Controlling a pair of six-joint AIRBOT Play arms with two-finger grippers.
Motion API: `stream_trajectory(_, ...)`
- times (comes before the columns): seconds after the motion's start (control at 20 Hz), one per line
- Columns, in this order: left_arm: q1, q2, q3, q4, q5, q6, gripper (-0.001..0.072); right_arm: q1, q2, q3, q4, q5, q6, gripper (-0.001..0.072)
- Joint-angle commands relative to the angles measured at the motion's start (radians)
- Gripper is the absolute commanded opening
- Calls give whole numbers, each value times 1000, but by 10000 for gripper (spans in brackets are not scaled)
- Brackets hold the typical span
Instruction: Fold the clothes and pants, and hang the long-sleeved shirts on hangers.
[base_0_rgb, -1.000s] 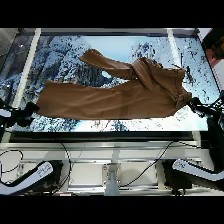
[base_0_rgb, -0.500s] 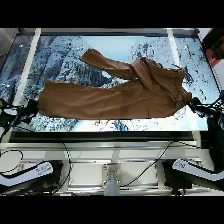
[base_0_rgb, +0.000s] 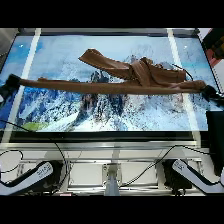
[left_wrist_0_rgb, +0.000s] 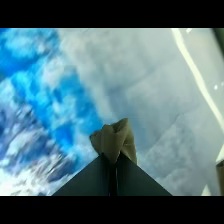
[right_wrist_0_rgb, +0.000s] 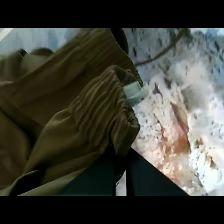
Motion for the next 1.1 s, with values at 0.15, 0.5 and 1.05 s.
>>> stream_trajectory(0.15, 0, 163, 90, 73, -14, 116, 10, 0, 74, 273, -457, 333, 294, 28)
stream_trajectory(0.5, 0, 164, 90, 373, -338, 111, 10, 0, 63, 291, -599, 661, 300, 27)
stream_trajectory(1.05, 0, -38, 89, 701, -922, -1, 11, 0, -100, 119, -755, 800, 309, 27)
